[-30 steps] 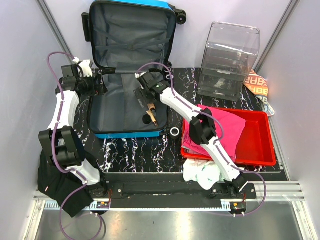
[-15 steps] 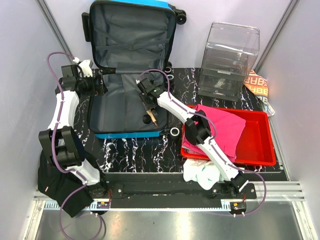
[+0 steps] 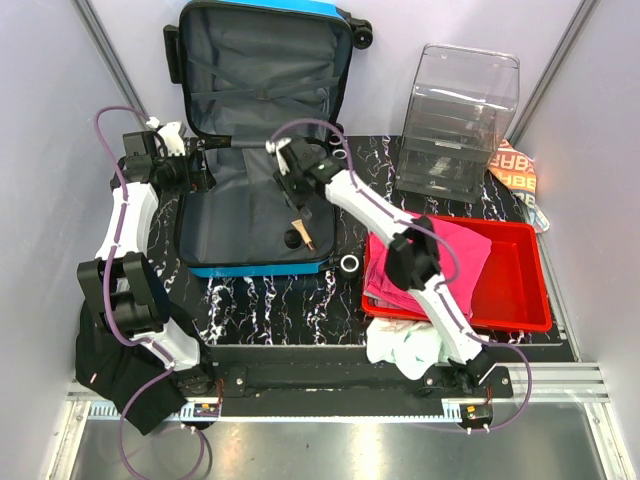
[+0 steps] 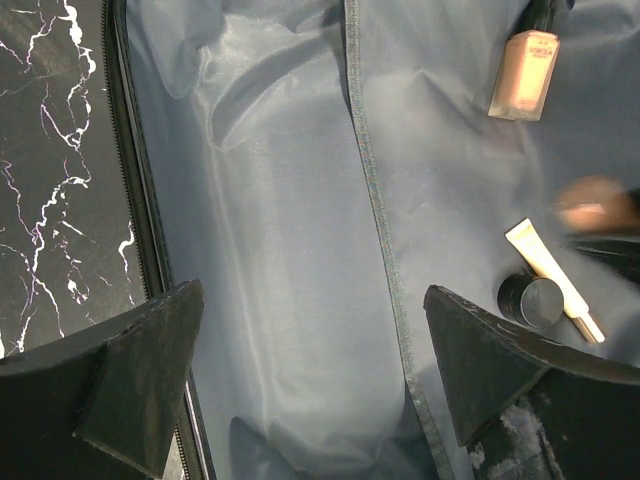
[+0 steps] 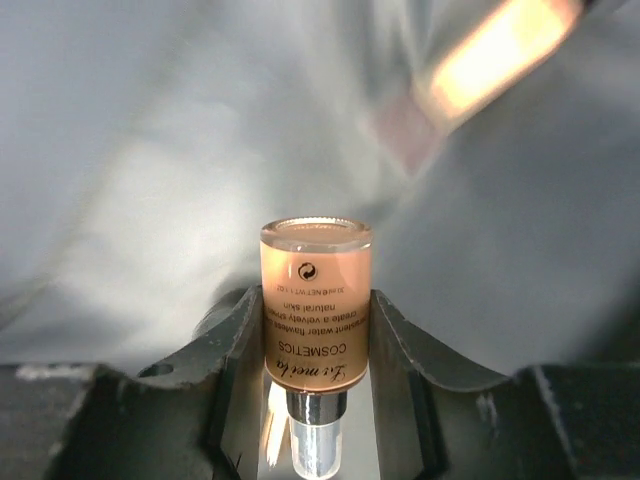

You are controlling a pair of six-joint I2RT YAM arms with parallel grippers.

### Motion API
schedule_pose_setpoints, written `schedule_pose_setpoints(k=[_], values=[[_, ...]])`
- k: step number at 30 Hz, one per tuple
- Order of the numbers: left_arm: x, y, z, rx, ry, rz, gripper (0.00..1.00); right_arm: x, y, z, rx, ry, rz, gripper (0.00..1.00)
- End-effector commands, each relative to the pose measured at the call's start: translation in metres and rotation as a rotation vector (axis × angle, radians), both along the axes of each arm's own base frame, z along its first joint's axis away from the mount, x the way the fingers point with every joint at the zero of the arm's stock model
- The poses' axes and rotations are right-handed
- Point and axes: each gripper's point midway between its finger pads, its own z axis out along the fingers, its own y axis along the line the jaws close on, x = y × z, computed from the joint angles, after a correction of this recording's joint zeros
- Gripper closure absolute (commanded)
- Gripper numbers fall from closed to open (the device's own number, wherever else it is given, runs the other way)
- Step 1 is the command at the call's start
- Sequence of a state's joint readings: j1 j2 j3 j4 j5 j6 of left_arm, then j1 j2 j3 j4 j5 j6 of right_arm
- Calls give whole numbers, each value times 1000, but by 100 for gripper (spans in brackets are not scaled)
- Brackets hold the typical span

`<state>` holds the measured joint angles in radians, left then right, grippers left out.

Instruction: Open, take out, and arrange the luggage

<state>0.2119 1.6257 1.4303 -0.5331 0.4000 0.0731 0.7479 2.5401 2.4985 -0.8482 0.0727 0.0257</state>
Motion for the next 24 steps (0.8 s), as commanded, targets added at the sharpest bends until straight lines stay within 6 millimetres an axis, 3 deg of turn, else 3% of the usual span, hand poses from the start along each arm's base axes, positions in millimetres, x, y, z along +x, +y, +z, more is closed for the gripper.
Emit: schedule_pose_setpoints(k=[1,3,4,6,8,9,11,14,16,19,24], values=[[0,-3,24,-6,-70,-17,4,5,-9,201,232,-360,162,100],[-1,-2,23,-6,-67,-16,4,9,-36,222,197,-417,196,100],[0,-2,23,-8,-69,-18,4,23,-70,238,161,-470,187,100],[0,-3,24,-9,-72,-25,4,34,-102,228,131,-453,200,100],[0,-4,23,-12,-69,-25,4,58,-162,230,101,-467,160,100],[-1,-4,22,-13,-67,-26,4,65,-182,226,82,-468,151,100],[0,-4,23,-12,-69,-25,4,78,-229,212,-19,-477,156,100],[-1,-3,23,-7,-68,-21,4,83,-276,180,-186,-483,226,100],[-1,-3,22,-7,-67,-21,4,83,-296,155,-273,-485,307,100],[0,-2,22,-5,-67,-21,4,88,-330,137,-332,-479,304,100],[1,-3,20,-7,-63,-19,4,93,-352,105,-421,-445,367,95]])
